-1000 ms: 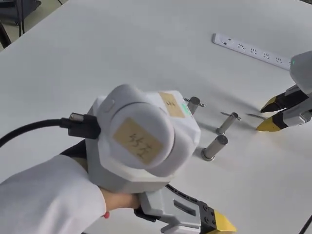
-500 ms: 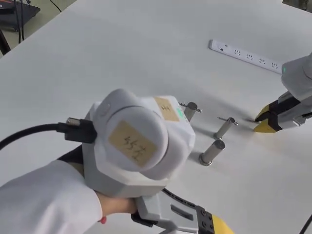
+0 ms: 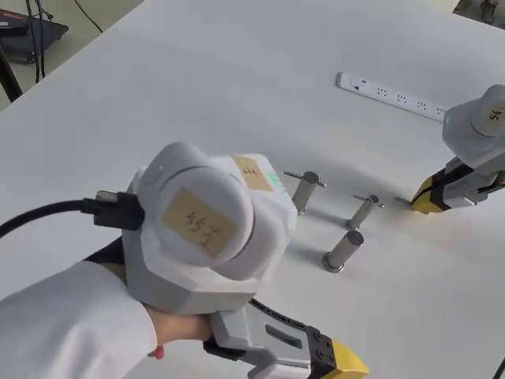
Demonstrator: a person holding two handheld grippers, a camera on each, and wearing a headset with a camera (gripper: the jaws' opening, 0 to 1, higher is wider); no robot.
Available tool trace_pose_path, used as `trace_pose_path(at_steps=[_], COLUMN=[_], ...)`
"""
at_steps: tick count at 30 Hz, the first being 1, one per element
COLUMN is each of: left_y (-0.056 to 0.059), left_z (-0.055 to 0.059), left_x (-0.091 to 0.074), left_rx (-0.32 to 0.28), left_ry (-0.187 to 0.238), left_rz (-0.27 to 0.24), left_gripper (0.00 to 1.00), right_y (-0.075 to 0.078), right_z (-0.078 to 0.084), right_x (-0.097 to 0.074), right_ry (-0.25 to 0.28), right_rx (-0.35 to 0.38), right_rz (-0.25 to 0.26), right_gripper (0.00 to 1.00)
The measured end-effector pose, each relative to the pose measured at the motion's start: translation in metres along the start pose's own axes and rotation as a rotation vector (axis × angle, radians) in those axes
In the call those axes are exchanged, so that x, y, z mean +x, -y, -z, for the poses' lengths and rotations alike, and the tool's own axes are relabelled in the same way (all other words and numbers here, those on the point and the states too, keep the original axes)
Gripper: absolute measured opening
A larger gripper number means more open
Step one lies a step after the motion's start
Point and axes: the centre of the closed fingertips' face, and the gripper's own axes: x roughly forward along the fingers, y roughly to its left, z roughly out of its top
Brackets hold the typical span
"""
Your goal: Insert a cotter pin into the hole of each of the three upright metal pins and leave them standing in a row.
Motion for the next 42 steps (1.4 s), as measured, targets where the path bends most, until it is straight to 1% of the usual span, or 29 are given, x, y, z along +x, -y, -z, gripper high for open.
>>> trace_pose_path(at_steps=[2, 5, 7, 10, 13, 16, 18, 19, 22, 23, 24, 27, 29, 31, 34, 36, 40, 42], left_y=[-0.003, -0.008, -0.012, -0.015, -0.016, -0.016, -0.018, -0.018, -0.018, -0.018, -0.018, -0.021, -0.023, -0.023, -0.021, -0.020, -0.021, -0.021], left_z=[-0.002, -0.003, -0.004, -0.009, -0.013, -0.016, -0.019, -0.020, -0.026, -0.027, -0.029, -0.035, -0.038, -0.043, -0.048, -0.050, -0.052, -0.053], left_x=[-0.003, -0.004, -0.005, -0.008, -0.009, -0.011, -0.011, -0.012, -0.012, -0.012, -0.012, -0.011, -0.009, -0.008, -0.006, -0.003, -0.001, 0.001], left_rx=[-0.010, -0.021, -0.017, -0.017, -0.022, -0.012, -0.006, -0.005, -0.010, -0.012, -0.012, -0.009, -0.018, -0.033, -0.056, -0.095, -0.118, -0.120], left_ry=[0.007, 0.008, 0.003, 0.006, 0.010, 0.004, 0.004, 0.003, 0.013, 0.016, 0.018, 0.027, 0.036, 0.057, 0.084, 0.101, 0.111, 0.108], left_rz=[-0.007, -0.014, -0.022, -0.024, -0.022, -0.021, -0.023, -0.023, -0.008, -0.004, -0.001, 0.002, 0.006, 0.014, 0.040, 0.056, 0.060, 0.063], left_gripper=[0.95, 0.95, 0.94, 0.94, 0.93, 0.92, 0.92, 0.92, 0.93, 0.93, 0.93, 0.92, 0.91, 0.91, 0.91, 0.90, 0.88, 0.86], right_y=[0.000, -0.003, -0.005, -0.009, -0.015, -0.022, -0.026, -0.026, -0.032, -0.030, -0.032, -0.046, -0.054, -0.066, -0.078, -0.087, -0.104, -0.110], right_z=[0.000, 0.000, 0.000, 0.004, 0.003, 0.003, 0.000, -0.001, -0.006, -0.005, -0.006, -0.012, -0.014, -0.019, -0.024, -0.027, -0.034, -0.038], right_x=[0.000, -0.001, -0.002, -0.004, -0.011, -0.021, -0.030, -0.032, -0.048, -0.050, -0.054, -0.070, -0.076, -0.085, -0.093, -0.097, -0.108, -0.113], right_ry=[0.002, -0.004, -0.001, 0.000, 0.032, 0.051, 0.078, 0.085, 0.131, 0.144, 0.151, 0.189, 0.206, 0.242, 0.280, 0.301, 0.338, 0.356], right_rx=[0.030, 0.017, 0.021, 0.029, 0.043, 0.032, 0.027, 0.025, 0.023, 0.015, 0.012, -0.009, -0.017, -0.021, -0.016, -0.018, -0.044, -0.057], right_rz=[0.013, 0.032, 0.030, 0.041, 0.054, 0.069, 0.083, 0.088, 0.122, 0.133, 0.140, 0.170, 0.180, 0.188, 0.204, 0.214, 0.238, 0.249], right_gripper=[0.00, 0.00, 0.00, 0.00, 0.00, 0.00, 0.00, 0.00, 0.00, 0.00, 0.00, 0.00, 0.00, 0.00, 0.00, 0.00, 0.00, 0.00])
